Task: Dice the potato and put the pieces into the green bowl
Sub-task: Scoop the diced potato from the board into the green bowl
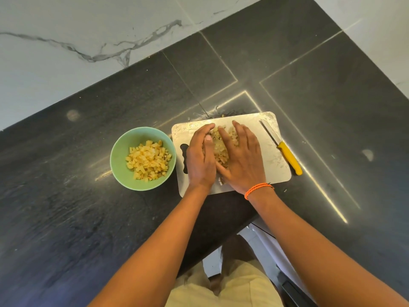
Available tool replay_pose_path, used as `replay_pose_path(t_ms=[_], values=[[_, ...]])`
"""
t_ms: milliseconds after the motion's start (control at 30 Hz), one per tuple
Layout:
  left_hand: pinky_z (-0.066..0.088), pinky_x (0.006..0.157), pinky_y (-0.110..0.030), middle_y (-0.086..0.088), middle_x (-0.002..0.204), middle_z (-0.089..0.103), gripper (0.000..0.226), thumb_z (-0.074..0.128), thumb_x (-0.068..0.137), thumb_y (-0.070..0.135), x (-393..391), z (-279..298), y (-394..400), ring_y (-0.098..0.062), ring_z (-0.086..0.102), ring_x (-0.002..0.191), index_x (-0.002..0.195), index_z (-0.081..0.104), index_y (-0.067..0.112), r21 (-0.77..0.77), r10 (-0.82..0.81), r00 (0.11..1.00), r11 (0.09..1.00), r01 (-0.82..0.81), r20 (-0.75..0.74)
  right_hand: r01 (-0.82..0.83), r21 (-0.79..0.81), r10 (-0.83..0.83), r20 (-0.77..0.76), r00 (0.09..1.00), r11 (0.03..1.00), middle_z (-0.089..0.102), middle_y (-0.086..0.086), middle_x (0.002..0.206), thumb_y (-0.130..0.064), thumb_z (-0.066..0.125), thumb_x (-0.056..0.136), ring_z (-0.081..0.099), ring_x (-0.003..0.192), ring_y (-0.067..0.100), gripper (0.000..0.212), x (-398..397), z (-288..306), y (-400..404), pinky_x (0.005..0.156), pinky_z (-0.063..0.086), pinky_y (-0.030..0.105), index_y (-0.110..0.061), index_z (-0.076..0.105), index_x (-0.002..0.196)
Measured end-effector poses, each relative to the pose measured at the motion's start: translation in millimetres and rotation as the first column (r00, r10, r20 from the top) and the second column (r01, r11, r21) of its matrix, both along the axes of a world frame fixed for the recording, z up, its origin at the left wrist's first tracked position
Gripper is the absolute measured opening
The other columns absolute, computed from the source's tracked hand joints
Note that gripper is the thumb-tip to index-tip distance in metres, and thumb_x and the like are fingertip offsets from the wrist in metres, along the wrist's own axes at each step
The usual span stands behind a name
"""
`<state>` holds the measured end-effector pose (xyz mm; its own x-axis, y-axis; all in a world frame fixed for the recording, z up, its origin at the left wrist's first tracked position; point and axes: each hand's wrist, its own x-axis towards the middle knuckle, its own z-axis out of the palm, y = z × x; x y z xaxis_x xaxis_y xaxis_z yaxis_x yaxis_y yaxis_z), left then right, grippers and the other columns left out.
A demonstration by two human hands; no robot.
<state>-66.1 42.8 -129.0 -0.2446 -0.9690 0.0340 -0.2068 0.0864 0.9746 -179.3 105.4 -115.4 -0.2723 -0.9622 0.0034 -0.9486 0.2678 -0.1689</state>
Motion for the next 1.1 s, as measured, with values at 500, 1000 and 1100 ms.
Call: replay_pose_path(t_ms=[500, 1000, 1100], values=[[0.047, 0.114, -0.041, -0.002, 0.139, 0.067, 0.042, 0.038, 0.110, 0.026, -13.3, -4.3, 6.2, -0.015, 0.058, 0.133, 0.136, 0.068, 0.012, -0.064, -0.045, 0.975, 0.996, 0.061, 0.219, -0.185, 0.029, 0.187, -0.081, 0.979, 0.982, 0.038, 0.010, 0.147, -0.048, 0.055, 0.091, 0.040, 0.125, 0.031, 0.066, -4.2, -10.0, -9.6, 0.102, 0.041, 0.042, -0.017, 0.040, 0.148], [0.059, 0.088, -0.044, 0.003, 0.096, 0.078, 0.031, 0.049, 0.105, 0.015, -31.2, 4.0, 7.6, -0.014, 0.072, 0.096, 0.097, 0.078, 0.011, 0.059, 0.193, 0.980, 0.980, -0.191, -0.039, -0.377, -0.242, 0.361, -0.110, 0.926, 0.894, 0.063, 0.016, 0.107, -0.019, 0.071, 0.089, 0.062, 0.083, 0.025, 0.046, -8.1, -13.7, -20.9, 0.052, 0.051, 0.033, -0.001, 0.052, 0.126], [0.058, 0.087, -0.045, 0.001, 0.094, 0.077, 0.033, 0.048, 0.105, 0.016, -31.0, 3.3, 6.0, -0.018, 0.072, 0.096, 0.095, 0.078, 0.010, 0.094, 0.198, 0.977, 0.977, -0.190, -0.076, -0.392, -0.211, 0.368, -0.147, 0.918, 0.895, 0.062, 0.017, 0.106, -0.022, 0.059, 0.095, 0.061, 0.081, 0.026, 0.040, -8.2, -18.0, -22.6, 0.046, 0.046, 0.033, -0.002, 0.048, 0.128]])
